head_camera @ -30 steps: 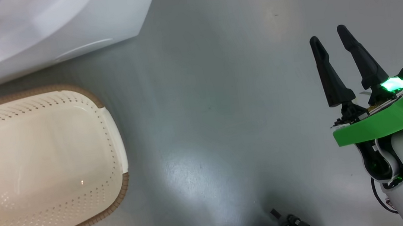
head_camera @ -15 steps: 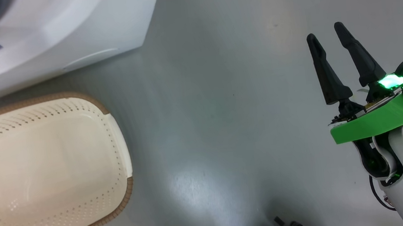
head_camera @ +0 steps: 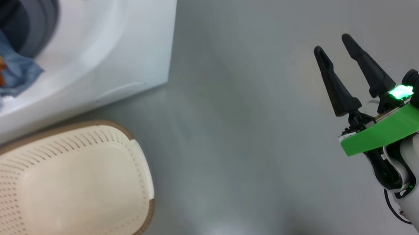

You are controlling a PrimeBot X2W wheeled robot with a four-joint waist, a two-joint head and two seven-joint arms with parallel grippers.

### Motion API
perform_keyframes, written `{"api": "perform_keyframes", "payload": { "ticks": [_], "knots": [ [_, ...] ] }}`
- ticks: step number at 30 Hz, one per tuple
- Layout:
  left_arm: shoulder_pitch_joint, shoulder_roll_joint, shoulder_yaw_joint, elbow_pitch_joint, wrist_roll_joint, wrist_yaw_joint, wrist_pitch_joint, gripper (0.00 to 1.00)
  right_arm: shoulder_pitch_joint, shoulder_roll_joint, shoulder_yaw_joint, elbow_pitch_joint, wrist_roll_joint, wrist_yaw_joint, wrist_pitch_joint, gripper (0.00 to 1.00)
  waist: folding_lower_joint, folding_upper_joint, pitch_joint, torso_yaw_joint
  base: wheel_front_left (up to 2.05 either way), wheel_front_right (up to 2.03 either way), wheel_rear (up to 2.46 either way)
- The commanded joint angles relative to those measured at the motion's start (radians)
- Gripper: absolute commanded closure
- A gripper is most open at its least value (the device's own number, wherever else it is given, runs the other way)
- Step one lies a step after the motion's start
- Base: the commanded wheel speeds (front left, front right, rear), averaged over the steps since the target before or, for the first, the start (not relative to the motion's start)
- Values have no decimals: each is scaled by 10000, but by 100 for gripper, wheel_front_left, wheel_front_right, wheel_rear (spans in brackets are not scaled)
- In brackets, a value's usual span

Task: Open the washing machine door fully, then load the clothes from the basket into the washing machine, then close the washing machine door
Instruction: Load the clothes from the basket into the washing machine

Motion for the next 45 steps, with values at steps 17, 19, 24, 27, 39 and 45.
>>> {"api": "perform_keyframes", "payload": {
  "ticks": [17, 19, 24, 27, 39, 45],
  "knots": [
    [4230, -130, 823, -2770, -23, 1, -321, 0, 1090, -377, 278, 273, 269, 44, -80, 0, 1, 0, -3077, 958, 0, 0, 0],
    [4825, -206, 935, -3241, 94, 68, -321, 0, 1174, -426, 281, 316, 285, 44, -80, 0, 1, 0, -3308, 1041, 0, 0, 0],
    [6252, -530, 1251, -4572, 422, 339, -322, 0, 1423, -536, 213, 364, 319, 44, -80, 0, 1, 0, -3763, 1283, 0, 0, 0],
    [7070, -767, 1411, -5344, 625, 452, -322, 0, 1577, -582, 168, 375, 323, 44, -80, 0, 1, 0, -3969, 1429, 0, 0, 0],
    [9799, -1636, 1837, -7909, 1345, 758, -323, 0, 2067, -777, 211, 434, 374, 44, -80, 0, 1, 0, -4704, 1712, 0, 0, 0],
    [10529, -1796, 1920, -8637, 1527, 875, -323, 0, 2212, -809, 217, 438, 396, 44, -80, 0, 1, 0, -4869, 1710, 0, 0, 0]
  ]
}}
